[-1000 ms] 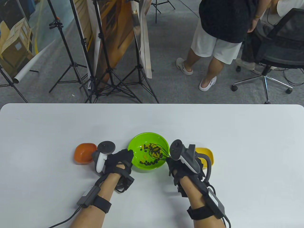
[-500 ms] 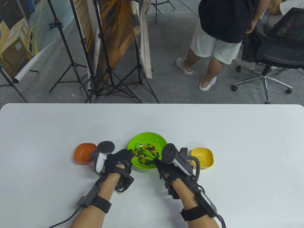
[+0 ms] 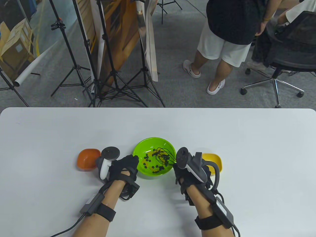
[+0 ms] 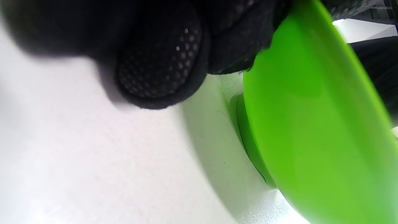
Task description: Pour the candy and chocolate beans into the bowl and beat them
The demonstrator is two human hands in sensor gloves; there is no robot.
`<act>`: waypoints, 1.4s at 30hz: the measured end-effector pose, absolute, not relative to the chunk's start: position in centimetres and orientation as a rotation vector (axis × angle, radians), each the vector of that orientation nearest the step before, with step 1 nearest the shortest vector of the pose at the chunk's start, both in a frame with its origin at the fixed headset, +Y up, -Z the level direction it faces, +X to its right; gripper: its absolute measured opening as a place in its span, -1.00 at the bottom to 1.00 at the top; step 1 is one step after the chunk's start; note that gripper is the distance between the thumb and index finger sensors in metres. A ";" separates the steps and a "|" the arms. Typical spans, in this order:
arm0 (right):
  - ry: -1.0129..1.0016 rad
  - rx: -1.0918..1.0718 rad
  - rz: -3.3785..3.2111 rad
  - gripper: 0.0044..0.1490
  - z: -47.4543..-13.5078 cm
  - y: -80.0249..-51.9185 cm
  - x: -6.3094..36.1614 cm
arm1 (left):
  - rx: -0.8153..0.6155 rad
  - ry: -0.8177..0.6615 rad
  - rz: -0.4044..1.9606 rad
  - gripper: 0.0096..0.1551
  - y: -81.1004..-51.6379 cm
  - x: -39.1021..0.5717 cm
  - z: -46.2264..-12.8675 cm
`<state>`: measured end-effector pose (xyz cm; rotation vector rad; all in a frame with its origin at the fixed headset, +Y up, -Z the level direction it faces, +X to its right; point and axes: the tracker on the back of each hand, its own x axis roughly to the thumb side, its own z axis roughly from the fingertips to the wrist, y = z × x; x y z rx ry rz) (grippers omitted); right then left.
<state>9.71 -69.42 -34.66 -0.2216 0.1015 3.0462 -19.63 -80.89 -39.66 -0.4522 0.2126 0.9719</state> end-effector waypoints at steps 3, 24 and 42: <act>0.111 -0.223 2.986 -0.24 -35.3 -70.4 9.3 | -0.455 0.213 0.978 -0.53 -80.9 -19.7 -39.7; 0.135 -0.102 3.119 -0.26 -33.3 -67.7 9.2 | -0.461 0.208 0.983 -0.52 -80.9 -19.6 -39.6; 0.222 -0.007 2.921 -0.25 -34.1 -70.2 6.8 | -0.470 0.216 1.004 -0.51 -81.0 -19.7 -39.7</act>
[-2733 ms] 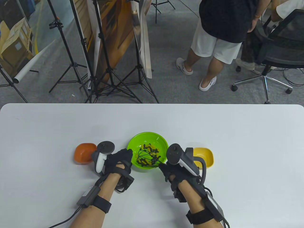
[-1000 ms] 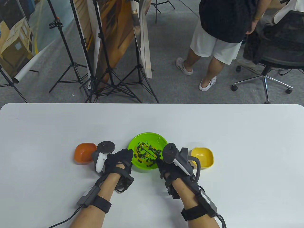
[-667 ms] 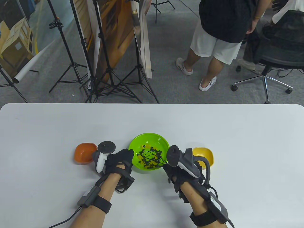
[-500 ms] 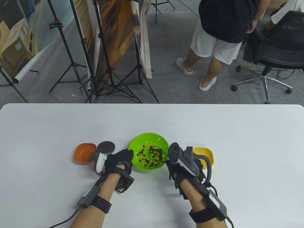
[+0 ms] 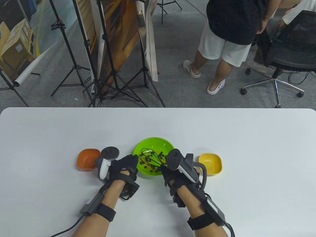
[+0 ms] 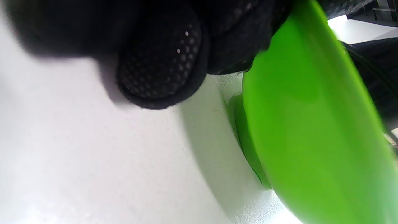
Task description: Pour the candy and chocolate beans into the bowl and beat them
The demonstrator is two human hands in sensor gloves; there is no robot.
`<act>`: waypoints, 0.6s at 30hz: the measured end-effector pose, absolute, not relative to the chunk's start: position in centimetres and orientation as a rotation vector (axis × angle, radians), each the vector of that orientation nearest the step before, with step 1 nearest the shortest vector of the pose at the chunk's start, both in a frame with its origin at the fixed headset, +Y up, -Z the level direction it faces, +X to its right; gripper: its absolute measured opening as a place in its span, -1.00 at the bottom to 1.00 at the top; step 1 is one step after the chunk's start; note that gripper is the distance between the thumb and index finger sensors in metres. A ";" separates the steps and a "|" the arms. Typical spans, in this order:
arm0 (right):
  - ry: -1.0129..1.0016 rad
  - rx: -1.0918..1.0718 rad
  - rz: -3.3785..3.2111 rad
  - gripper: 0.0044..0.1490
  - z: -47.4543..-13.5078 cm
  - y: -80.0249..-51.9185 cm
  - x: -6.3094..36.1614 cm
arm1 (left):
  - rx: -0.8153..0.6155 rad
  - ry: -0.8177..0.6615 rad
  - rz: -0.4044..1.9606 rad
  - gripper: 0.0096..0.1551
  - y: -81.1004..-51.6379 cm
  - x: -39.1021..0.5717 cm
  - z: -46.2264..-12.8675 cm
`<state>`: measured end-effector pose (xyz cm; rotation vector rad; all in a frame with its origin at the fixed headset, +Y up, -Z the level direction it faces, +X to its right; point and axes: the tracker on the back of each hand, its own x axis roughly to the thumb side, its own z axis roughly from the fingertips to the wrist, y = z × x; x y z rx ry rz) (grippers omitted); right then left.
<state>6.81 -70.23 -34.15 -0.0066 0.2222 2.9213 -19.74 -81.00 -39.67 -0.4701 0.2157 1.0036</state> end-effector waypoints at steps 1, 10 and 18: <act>0.256 0.010 2.916 -0.25 -33.9 -70.0 7.1 | -0.470 0.217 1.005 -0.50 -81.0 -19.7 -39.6; 0.227 -0.082 3.121 -0.27 -33.5 -67.0 8.9 | -0.455 0.219 0.977 -0.52 -80.9 -19.5 -39.6; 0.123 -0.213 3.102 -0.25 -35.0 -68.3 9.8 | -0.456 0.210 0.980 -0.53 -80.9 -19.5 -39.6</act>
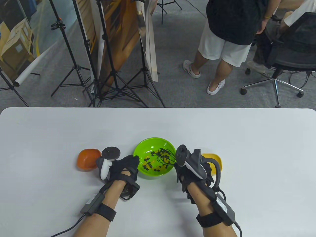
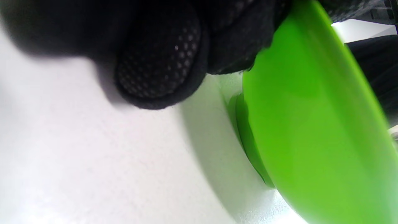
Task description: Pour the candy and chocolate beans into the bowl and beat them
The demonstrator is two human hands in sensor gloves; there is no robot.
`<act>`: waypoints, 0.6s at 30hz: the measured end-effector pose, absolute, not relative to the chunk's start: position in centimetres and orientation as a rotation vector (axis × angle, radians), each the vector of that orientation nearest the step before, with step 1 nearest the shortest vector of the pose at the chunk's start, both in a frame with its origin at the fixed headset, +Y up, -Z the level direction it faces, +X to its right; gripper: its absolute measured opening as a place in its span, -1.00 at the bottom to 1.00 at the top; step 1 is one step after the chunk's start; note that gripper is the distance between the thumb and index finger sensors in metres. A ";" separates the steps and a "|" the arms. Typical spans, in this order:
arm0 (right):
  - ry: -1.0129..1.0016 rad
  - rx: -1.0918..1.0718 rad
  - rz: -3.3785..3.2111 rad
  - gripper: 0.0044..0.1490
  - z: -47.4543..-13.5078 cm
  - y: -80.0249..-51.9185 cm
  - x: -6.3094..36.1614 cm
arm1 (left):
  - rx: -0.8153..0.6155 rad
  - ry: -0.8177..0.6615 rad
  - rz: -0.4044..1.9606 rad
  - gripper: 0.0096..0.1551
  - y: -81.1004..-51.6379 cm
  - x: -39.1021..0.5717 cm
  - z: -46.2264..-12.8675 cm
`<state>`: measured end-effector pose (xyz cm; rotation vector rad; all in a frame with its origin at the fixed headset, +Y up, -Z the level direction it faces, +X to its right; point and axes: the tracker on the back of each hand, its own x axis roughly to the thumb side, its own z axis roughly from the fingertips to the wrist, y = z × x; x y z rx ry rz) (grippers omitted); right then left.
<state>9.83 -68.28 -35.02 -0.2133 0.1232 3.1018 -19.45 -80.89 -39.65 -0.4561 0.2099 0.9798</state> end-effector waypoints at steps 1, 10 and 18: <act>0.113 -0.223 3.070 -0.25 -35.3 -68.7 9.9 | -0.455 0.211 0.979 -0.53 -80.9 -19.4 -39.7; 0.116 -0.120 2.945 -0.24 -34.7 -71.4 8.6 | -0.466 0.210 0.990 -0.52 -81.0 -19.5 -39.7; 0.205 0.018 2.877 -0.25 -33.7 -70.9 8.1 | -0.462 0.220 0.990 -0.52 -81.1 -19.5 -39.7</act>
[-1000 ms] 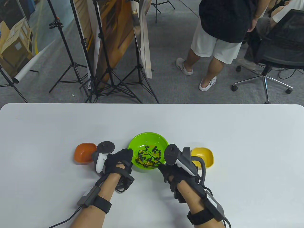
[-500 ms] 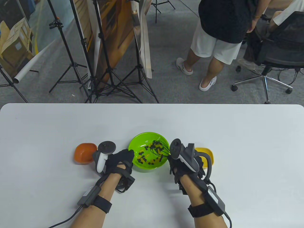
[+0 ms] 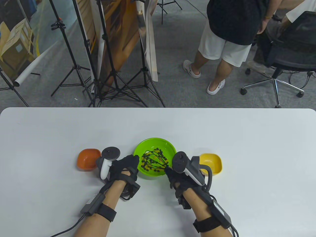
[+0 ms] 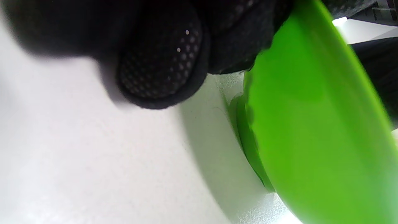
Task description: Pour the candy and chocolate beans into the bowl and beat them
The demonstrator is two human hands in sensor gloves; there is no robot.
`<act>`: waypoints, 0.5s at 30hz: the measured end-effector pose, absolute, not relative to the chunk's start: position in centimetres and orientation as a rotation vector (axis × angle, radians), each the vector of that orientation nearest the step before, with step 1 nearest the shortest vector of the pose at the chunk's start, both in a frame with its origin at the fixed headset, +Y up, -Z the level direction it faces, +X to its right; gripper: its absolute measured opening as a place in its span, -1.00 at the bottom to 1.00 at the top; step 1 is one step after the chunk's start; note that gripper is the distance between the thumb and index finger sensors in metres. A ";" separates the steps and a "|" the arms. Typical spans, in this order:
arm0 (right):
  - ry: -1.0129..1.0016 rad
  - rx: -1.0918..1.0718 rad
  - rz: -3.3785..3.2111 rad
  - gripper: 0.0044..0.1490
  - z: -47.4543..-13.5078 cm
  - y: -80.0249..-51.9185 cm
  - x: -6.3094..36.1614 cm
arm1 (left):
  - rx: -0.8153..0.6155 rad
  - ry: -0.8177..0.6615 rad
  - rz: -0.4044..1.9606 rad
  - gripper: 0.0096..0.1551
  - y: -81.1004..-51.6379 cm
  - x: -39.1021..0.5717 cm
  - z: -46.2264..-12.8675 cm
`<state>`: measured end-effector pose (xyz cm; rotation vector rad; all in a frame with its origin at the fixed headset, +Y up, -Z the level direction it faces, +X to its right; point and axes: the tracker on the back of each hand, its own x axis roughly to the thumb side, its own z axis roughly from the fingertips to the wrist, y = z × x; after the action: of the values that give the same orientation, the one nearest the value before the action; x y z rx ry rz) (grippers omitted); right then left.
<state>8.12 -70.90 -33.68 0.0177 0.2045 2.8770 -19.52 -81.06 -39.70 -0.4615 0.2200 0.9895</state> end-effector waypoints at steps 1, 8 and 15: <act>0.209 0.027 2.883 -0.25 -33.4 -70.6 8.1 | -0.462 0.222 0.993 -0.52 -81.1 -19.5 -39.7; 0.146 -0.073 3.041 -0.26 -32.8 -68.6 9.7 | -0.455 0.220 0.974 -0.52 -81.0 -19.3 -39.6; 0.106 -0.212 3.024 -0.24 -34.1 -69.5 10.3 | -0.457 0.214 0.978 -0.52 -81.0 -19.4 -39.6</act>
<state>10.33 -69.48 -34.11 -0.2118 0.1058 3.0236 -19.36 -80.97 -39.62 -0.4571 0.2141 0.9784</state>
